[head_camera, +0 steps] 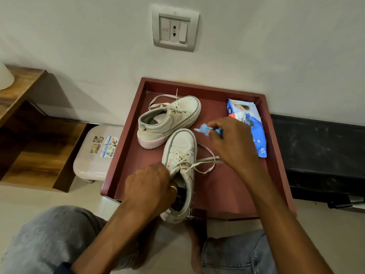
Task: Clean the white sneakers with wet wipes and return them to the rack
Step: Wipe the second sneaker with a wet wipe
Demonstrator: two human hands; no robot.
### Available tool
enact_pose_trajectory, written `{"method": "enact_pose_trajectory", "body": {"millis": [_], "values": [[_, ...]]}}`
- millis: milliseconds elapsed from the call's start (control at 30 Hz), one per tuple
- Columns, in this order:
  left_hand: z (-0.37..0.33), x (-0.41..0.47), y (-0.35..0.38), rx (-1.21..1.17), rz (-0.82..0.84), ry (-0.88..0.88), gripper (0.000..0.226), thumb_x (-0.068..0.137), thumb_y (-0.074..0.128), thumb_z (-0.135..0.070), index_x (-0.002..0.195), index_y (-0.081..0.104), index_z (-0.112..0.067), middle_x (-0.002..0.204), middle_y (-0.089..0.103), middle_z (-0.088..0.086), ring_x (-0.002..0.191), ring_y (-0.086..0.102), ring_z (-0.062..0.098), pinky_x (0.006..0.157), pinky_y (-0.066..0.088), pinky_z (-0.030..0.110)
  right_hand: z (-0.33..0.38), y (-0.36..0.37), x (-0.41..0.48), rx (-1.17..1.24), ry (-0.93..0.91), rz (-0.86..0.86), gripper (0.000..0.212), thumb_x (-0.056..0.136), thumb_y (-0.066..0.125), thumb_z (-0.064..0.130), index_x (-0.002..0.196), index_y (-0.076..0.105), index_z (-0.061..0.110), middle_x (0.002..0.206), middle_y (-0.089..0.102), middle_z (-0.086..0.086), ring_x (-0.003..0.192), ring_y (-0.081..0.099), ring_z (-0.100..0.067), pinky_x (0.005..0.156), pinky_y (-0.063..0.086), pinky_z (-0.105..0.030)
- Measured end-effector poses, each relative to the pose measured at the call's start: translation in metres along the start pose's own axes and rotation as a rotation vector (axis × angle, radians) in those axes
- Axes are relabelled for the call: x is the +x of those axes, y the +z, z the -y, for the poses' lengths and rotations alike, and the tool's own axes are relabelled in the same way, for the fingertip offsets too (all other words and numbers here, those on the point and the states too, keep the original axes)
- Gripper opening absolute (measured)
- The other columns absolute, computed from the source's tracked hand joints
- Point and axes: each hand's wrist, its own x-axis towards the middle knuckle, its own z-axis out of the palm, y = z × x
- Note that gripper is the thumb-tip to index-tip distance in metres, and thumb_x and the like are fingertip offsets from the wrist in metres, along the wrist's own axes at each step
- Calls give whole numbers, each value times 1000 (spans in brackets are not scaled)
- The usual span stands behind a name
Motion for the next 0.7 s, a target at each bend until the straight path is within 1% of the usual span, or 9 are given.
{"method": "enact_pose_trajectory", "body": {"millis": [67, 167, 233, 300, 400, 500, 600, 667, 700], "values": [[-2, 2, 1, 15, 46, -2, 29, 95, 59, -38, 116, 57, -19, 96, 61, -1, 85, 64, 18, 78, 59, 32, 7, 23, 0, 37, -64, 108, 15, 86, 64, 12, 95, 75, 12, 98, 66, -2, 85, 60, -14, 74, 47, -27], [-6, 3, 2, 90, 73, 41, 25, 97, 58, -32, 118, 57, -17, 102, 64, 0, 90, 65, 19, 79, 58, 31, 4, 47, -4, -59, -153, 251, 24, 83, 62, 3, 102, 74, 9, 103, 55, -4, 86, 57, -19, 70, 48, -31], [-7, 2, 5, 114, 72, 74, 23, 98, 55, -30, 117, 55, -17, 96, 61, -2, 84, 63, 18, 76, 56, 30, -2, 52, -1, -155, -201, 231, 26, 81, 65, -2, 101, 75, 11, 94, 58, -2, 86, 55, -23, 63, 48, -35], [-9, -2, 8, 153, 71, 84, 22, 100, 51, -31, 115, 53, -15, 87, 52, -4, 74, 55, 17, 67, 48, 28, -7, 50, 2, -256, -203, 150, 22, 83, 67, 1, 97, 76, 15, 83, 63, 1, 85, 54, -23, 57, 48, -35], [-13, -6, 11, 181, 74, 91, 23, 101, 47, -31, 115, 51, -13, 84, 48, -3, 70, 50, 17, 64, 41, 29, -9, 51, 4, -261, -141, 112, 20, 82, 65, 0, 91, 77, 14, 78, 65, 0, 77, 57, -24, 57, 51, -37], [-13, -7, 10, 133, 68, 76, 21, 101, 46, -28, 114, 52, -13, 89, 51, -1, 74, 53, 19, 67, 41, 28, 3, 54, -4, -215, -207, 219, 22, 71, 63, -4, 79, 76, 12, 74, 63, -4, 70, 59, -25, 58, 48, -30], [-11, -7, 10, 89, 69, 62, 23, 100, 48, -27, 117, 51, -12, 99, 61, 2, 74, 50, 17, 66, 39, 28, 13, 57, -12, -213, -296, 430, 18, 74, 56, 10, 66, 71, 15, 69, 64, -6, 64, 62, -26, 67, 56, -35], [-11, -6, 9, 69, 80, 61, 23, 101, 49, -27, 117, 52, -12, 96, 59, 1, 76, 53, 17, 67, 42, 27, 7, 58, -8, -189, -287, 378, 21, 76, 53, 14, 63, 69, 16, 67, 59, -3, 61, 60, -27, 62, 52, -35], [-11, -6, 8, 69, 78, 63, 22, 101, 48, -27, 117, 53, -13, 96, 60, 0, 78, 57, 18, 68, 44, 28, 3, 56, -4, -198, -252, 319, 18, 76, 55, 12, 67, 70, 16, 68, 56, -1, 62, 59, -26, 57, 47, -32]]}}
